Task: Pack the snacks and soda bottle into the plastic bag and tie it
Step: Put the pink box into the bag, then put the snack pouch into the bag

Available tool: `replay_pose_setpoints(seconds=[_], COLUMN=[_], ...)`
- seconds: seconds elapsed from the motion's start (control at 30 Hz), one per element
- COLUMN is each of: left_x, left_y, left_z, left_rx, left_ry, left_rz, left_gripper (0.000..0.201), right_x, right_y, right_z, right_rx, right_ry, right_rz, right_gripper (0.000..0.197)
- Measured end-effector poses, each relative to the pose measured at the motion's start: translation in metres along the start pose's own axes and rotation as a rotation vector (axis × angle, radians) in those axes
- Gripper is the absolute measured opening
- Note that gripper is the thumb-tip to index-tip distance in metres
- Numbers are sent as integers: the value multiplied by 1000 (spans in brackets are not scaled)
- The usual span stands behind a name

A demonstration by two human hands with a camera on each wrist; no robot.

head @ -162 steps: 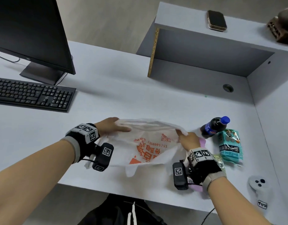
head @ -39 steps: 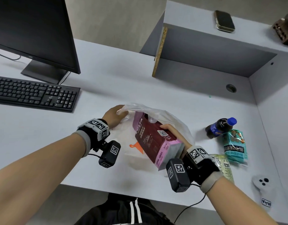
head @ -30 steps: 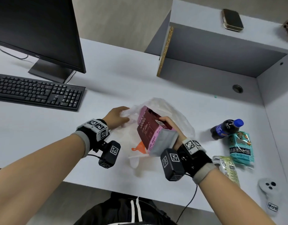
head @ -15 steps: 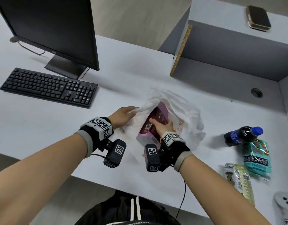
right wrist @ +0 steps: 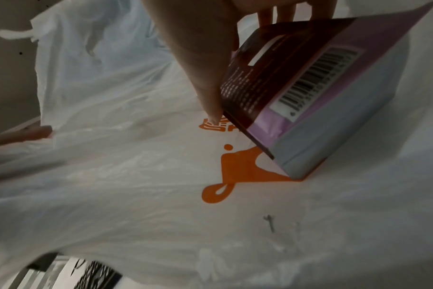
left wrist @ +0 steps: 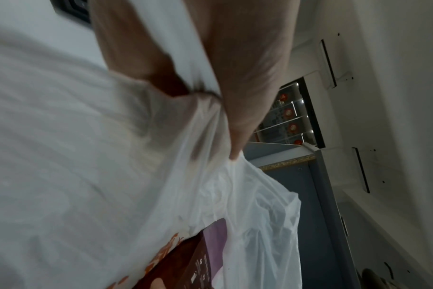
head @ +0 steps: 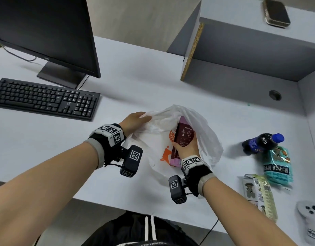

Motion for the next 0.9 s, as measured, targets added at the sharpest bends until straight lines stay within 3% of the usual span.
replay_pose_setpoints(seconds=[0.1, 0.2, 0.27, 0.37, 0.43, 0.47, 0.57, 0.6, 0.7, 0.8, 0.9], left_x=[3, 10, 22, 28, 22, 20, 9, 2, -12, -22, -24], left_y=[-7, -26, -31, -34, -43, -48, -54, -52, -42, -32, -36], left_z=[6, 3, 4, 5, -4, -9, -26, -30, -24, -15, -8], left_rx=[69, 292, 287, 208, 313, 392, 615, 650, 579, 389, 276], left_ry=[71, 81, 98, 86, 102, 122, 130, 113, 65, 74, 69], left_rz=[-11, 169, 256, 243, 72, 17, 52, 62, -15, -143, -204], left_gripper=[52, 64, 53, 19, 15, 19, 21, 23, 16, 8, 10], right_x=[0, -5, -8, -10, -9, -5, 9, 12, 15, 5, 2], right_y=[14, 24, 32, 45, 44, 42, 44, 47, 51, 42, 40], right_z=[4, 13, 16, 20, 29, 31, 31, 31, 29, 33, 28], right_rx=[-77, -145, -164, -207, -176, -176, -280, -322, -338, -192, -46], right_ry=[-33, -79, -132, -183, -184, -180, -126, -127, -98, -57, -11], right_rz=[35, 114, 167, 195, 237, 257, 264, 200, 8, -110, -277], right_gripper=[74, 78, 78, 67, 46, 45, 105, 106, 98, 99, 81])
Point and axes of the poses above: each hand's wrist, its own z-axis towards the middle knuckle, its own y-axis out of the back of the hand, x = y × z, the point moved 6 cm from there along z, towards the middle knuckle, and after that the axes turned 7 degrees about z, right-handed, at the moved point
